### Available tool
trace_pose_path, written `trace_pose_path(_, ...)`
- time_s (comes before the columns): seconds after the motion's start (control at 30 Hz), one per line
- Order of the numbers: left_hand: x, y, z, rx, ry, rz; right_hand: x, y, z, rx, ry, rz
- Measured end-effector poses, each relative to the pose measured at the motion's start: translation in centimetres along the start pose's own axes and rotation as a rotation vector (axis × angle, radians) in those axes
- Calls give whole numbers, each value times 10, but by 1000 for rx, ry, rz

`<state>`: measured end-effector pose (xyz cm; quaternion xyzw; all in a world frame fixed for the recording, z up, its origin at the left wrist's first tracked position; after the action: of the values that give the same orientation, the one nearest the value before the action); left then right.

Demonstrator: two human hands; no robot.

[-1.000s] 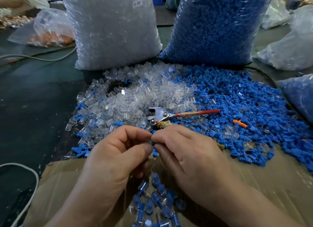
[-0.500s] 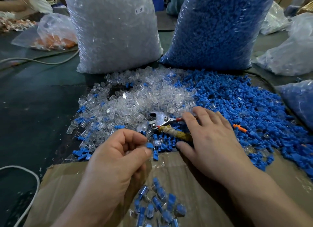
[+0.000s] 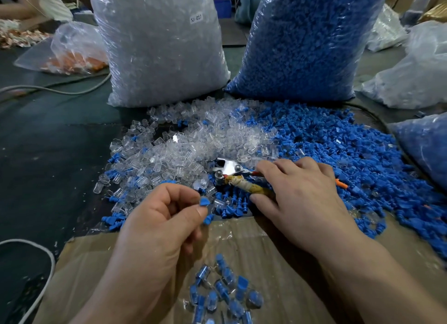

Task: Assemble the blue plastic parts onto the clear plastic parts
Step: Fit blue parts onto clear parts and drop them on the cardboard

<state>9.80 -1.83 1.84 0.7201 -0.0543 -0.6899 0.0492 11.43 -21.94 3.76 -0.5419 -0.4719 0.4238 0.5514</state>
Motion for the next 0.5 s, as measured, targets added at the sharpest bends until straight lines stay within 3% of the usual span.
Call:
trace_pose_path(0.27,9,-13,-6,-22,113,-57,-4,-21,12,-122,-52,-355)
trace_pose_path(0.5,7,-18,-9,-15,172,-54,4,-20,30,13,-259,-247)
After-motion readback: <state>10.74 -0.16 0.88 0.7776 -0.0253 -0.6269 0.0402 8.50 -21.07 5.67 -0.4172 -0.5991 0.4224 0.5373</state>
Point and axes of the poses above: each hand's wrist, its own z-axis away from the middle knuckle, its own y-axis out of the palm, x = y × z, the point moved 4 cm from there along -z, towards the middle knuckle, and after that the axes turned 14 degrees about y, right-handed, at the moved point
